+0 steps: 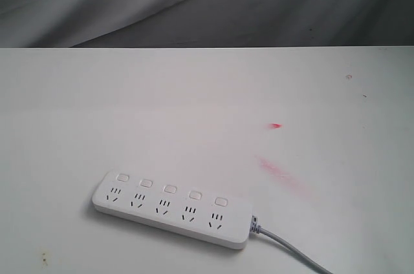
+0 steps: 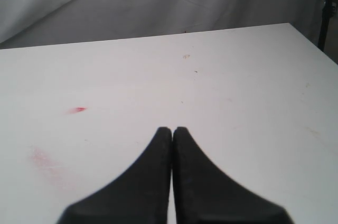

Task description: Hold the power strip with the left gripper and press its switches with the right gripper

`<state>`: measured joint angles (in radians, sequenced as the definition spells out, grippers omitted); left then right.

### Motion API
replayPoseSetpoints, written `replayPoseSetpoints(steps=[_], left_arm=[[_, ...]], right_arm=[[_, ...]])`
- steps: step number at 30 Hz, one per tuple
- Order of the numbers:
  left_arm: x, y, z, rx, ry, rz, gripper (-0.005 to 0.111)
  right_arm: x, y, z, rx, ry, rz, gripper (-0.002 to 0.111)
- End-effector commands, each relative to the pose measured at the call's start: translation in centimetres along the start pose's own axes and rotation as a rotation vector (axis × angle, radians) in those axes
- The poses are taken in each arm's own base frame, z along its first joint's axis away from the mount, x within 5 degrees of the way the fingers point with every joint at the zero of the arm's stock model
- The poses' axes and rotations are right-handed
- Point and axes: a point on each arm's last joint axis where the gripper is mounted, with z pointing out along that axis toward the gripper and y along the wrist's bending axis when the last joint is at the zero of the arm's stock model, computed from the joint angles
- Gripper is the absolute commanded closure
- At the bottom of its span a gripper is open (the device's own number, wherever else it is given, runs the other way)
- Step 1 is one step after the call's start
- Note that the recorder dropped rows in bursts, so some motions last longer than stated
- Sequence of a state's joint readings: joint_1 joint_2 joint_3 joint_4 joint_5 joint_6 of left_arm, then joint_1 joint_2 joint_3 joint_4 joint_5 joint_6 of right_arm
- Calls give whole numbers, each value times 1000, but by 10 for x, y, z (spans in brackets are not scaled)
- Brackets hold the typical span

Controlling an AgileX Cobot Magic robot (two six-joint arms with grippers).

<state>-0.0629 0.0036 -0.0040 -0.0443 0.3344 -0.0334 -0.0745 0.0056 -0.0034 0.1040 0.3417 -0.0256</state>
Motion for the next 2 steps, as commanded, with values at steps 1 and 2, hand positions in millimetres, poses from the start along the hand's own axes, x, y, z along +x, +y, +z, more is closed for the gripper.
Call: replayPoseSetpoints(steps=[1,2], left_arm=[[0,0,0,6,-14,-5,106],[0,0,0,6,-14,-5,106]], right_arm=[[1,-1,0,10,-6,-5,108],[1,-1,0,10,-6,-5,108]])
